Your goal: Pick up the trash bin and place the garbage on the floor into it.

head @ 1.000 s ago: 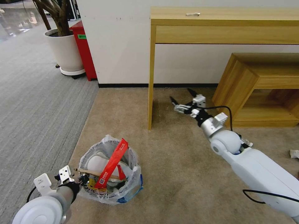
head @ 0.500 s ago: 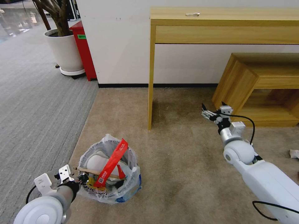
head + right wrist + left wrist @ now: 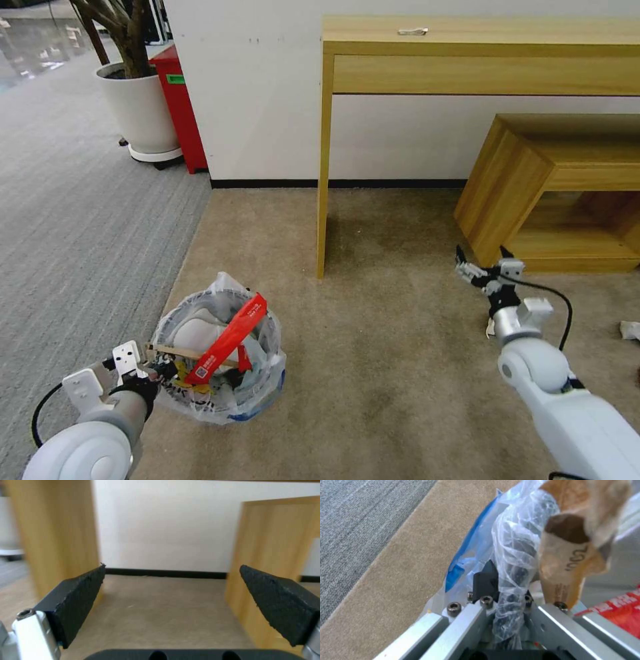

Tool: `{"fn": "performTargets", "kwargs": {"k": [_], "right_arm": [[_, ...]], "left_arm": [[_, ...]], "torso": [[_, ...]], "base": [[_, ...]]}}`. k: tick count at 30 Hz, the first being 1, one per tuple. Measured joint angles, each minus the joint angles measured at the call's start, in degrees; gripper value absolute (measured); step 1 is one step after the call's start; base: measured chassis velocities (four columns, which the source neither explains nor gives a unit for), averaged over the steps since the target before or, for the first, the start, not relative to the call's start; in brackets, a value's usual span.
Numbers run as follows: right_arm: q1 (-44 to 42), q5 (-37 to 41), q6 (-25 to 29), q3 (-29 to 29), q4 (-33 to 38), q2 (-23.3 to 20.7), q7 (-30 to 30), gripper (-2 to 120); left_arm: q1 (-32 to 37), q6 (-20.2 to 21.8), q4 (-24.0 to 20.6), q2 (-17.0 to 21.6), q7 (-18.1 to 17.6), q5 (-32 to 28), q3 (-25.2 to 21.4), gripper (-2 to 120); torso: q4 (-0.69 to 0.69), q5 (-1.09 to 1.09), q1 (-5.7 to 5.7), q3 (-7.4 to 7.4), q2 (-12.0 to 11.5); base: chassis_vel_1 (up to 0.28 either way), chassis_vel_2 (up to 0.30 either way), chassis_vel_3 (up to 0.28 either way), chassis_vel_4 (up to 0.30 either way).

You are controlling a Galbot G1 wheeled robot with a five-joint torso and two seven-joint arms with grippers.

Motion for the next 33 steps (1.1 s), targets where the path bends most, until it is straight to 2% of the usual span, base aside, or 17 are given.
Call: {"fn": "performTargets", "kwargs": {"k": [7,12,23,33], "right_arm": [[-3.0,-3.2,3.3,-3.0,-0.6,1.1,-3.6,100],[-3.2,-3.7,3.7,-3.2,-0.8,1.7,-3.7,100],[-4.6,-5.8,2.6,6.3,-2.1,4.6,-1.8,100],[-7.1,-7.9,4.4,5.5,-2.9,5.6,-2.7,100]], "left_arm": [[-0.1,0.0,0.9,-0.7,1.8,3.3,0.1,0],[0.2,0.0,1.0,-0.8,2.1,3.6,-0.2,0],[-0.1,0.0,1.3,-1.3,3.0,5.2,-0.9,0],[-0.1,0.0,1.6,-1.7,4.1,6.7,-0.7,0]], "torso": [[0.00,0.00,0.00,0.00,0.0],[0.01,0.01,0.00,0.00,0.0],[0.00,0.01,0.00,0.01,0.0],[0.00,0.01,0.00,0.01,0.0]], "base": [[0.000,0.000,0.000,0.000],[0.000,0.000,0.000,0.000],[0.000,0.000,0.000,0.000],[0.000,0.000,0.000,0.000]]}}
